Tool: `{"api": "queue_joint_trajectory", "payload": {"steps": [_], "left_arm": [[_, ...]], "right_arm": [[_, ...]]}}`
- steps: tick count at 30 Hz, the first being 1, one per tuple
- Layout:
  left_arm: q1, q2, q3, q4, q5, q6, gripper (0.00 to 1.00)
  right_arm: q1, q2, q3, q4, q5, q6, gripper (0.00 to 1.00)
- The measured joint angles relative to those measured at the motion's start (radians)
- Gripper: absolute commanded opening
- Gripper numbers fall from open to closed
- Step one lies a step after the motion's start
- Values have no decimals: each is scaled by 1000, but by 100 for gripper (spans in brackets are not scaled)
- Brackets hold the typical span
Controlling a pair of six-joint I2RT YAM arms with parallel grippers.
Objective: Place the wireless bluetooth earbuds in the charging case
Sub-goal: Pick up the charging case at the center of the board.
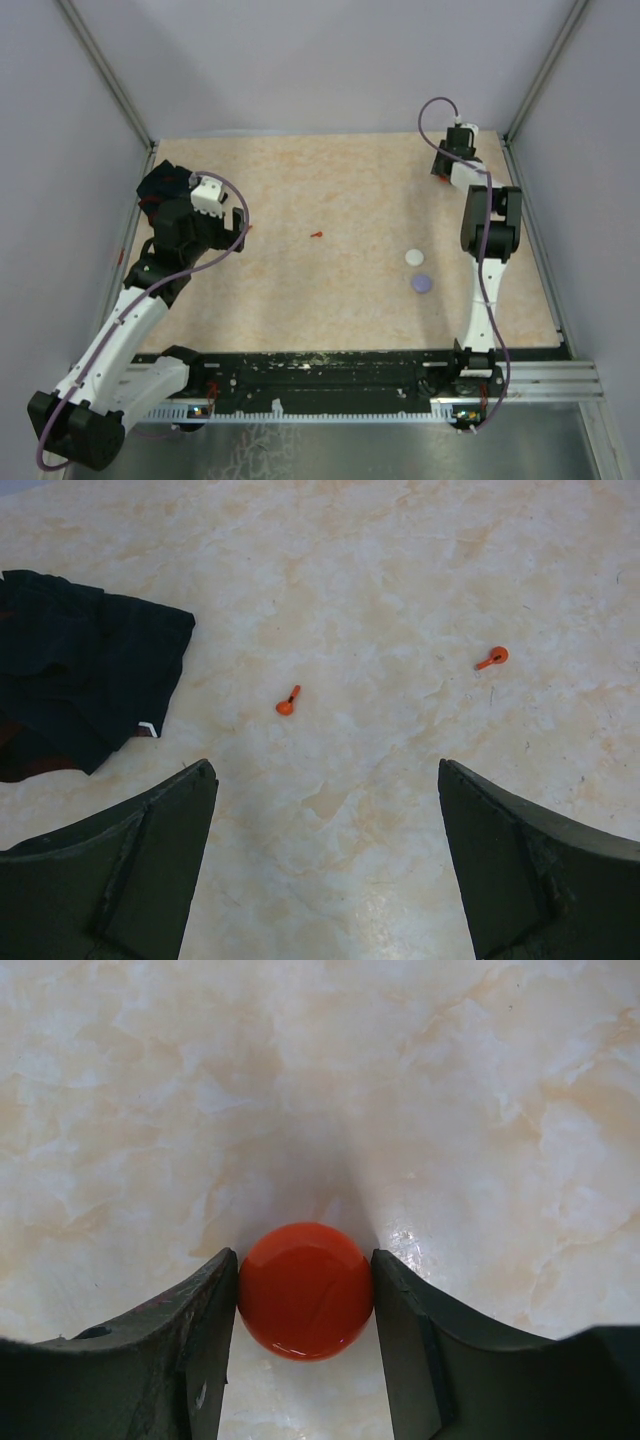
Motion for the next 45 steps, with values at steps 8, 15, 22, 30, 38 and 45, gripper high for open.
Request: {"api": "queue_joint_trajectory", "payload": {"steps": [8, 15, 22, 30, 38, 45], "left_arm": [[7, 0, 0, 1, 35, -12, 95], [12, 0, -2, 4, 85, -23, 94], [14, 4, -13, 26, 154, -38, 94], [18, 27, -14, 52, 256, -65, 94], [19, 79, -14, 88, 397, -121, 90], [19, 132, -14, 116, 574, -162, 86]], "right_arm": [[30, -52, -82, 17, -19, -27, 45], [145, -210, -293, 24, -92, -83, 45], [253, -454, -531, 78, -188, -151, 45], [372, -730, -753, 147, -298, -262, 45], [555, -952, -886, 183, -426, -449, 44], [687, -1049, -909, 205, -549, -624, 42]]}}
